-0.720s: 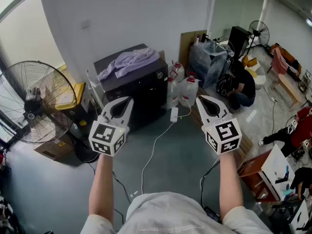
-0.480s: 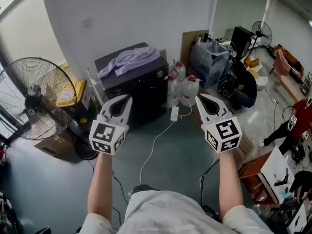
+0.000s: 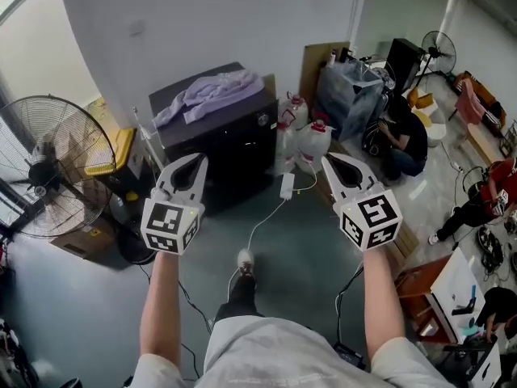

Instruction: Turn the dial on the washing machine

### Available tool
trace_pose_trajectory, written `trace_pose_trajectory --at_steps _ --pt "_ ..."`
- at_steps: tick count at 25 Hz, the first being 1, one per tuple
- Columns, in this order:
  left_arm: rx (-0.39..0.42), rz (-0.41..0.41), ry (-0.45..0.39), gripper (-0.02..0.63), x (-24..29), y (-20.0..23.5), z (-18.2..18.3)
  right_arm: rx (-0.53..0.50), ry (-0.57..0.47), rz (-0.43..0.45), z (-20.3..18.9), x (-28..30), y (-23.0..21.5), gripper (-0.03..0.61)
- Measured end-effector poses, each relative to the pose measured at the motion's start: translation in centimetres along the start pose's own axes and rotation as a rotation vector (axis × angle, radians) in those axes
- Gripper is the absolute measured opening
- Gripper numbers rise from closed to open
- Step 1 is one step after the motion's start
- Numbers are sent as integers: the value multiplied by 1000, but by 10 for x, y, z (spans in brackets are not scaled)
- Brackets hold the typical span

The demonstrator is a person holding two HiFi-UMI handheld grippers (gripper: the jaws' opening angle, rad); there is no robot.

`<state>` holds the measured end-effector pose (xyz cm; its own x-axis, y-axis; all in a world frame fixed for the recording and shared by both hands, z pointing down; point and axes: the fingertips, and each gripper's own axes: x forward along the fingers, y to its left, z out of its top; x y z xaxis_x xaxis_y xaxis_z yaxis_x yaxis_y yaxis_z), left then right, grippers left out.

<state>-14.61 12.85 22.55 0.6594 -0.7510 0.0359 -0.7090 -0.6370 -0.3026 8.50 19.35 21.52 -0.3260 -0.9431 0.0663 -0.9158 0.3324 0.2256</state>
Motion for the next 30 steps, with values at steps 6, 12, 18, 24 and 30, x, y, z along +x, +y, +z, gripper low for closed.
trace_pose_trajectory --at_steps 6,12,18,24,30 --pt "-22 18 -8 12 80 57 -20 22 -7 -29 -1 83 -46 12" --pt "-10 -6 18 12 160 106 -37 18 45 -20 -9 169 -78 12" --pt "-30 -23 56 12 214 142 -74 8 83 -6 -34 243 -92 12" --pt "-55 -35 110 12 247 155 -103 4 132 6 -60 299 -112 14" --pt "-92 11 180 12 276 162 -136 91 172 82 -104 355 -133 36"
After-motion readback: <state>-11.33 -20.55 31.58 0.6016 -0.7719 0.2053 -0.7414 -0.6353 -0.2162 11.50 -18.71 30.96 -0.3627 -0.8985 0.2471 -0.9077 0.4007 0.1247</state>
